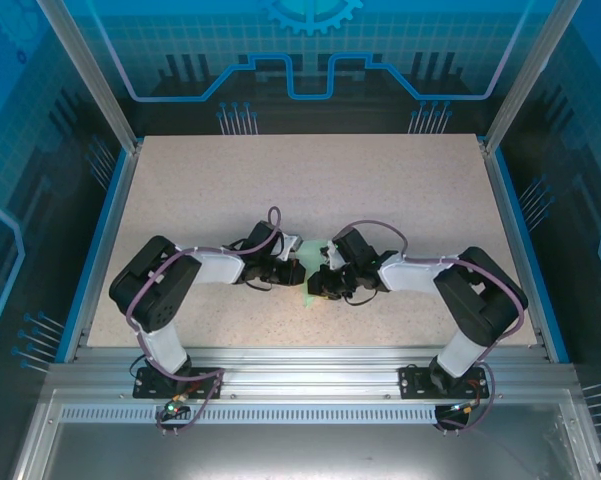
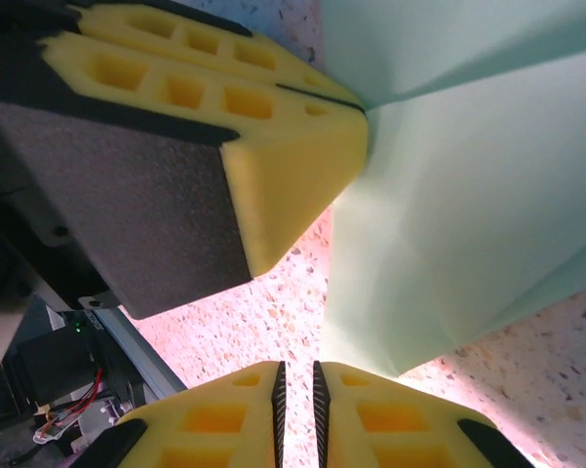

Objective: Fold a paper plane with a square sheet of paper (pick it up from the middle)

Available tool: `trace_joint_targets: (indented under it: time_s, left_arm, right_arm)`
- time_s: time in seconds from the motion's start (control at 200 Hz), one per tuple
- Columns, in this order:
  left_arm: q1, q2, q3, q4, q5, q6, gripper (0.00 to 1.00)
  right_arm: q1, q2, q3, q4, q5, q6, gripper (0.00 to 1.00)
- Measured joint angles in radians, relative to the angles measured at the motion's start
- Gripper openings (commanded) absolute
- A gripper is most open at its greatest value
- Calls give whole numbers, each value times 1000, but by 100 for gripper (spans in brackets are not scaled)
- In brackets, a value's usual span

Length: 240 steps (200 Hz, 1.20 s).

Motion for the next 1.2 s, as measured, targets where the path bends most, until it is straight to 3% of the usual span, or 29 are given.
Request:
trace_joint_targets:
  time_s: [0.35,0.85,1.2]
  left_arm:
    - [3,10,10,-4,10,2,10]
    - [12,13,13,-8,24,21,10]
    - [17,28,33,-22,32,24,10]
  right_arm:
    - [33,89,0,41,-8,16,16]
    - [34,18,-9,38,-1,22,17]
    - [60,99,18,30,-3,26,14]
